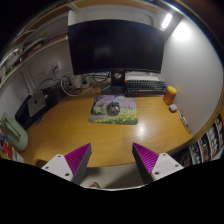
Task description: Arrange mouse
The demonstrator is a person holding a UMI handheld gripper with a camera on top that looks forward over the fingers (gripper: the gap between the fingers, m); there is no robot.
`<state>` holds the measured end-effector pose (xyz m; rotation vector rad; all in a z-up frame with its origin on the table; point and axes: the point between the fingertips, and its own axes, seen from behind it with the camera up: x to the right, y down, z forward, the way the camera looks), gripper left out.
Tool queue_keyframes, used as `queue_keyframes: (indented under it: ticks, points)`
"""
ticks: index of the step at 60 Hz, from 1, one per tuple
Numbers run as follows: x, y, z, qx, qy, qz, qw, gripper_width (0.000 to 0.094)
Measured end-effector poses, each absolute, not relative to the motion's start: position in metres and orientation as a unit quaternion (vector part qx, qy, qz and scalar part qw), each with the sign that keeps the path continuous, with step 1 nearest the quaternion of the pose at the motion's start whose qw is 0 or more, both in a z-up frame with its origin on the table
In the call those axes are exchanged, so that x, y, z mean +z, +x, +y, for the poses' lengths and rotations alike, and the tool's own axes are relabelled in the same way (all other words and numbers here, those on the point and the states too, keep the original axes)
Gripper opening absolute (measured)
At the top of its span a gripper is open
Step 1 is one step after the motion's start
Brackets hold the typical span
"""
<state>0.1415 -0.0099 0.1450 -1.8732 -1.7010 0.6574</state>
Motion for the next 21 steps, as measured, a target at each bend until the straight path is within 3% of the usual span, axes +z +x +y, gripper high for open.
queue_keyframes:
  ticks: [21]
  points:
    - [0.176,0.181,-0.013,0.258,-0.665,-0.637,0.292,0.0850]
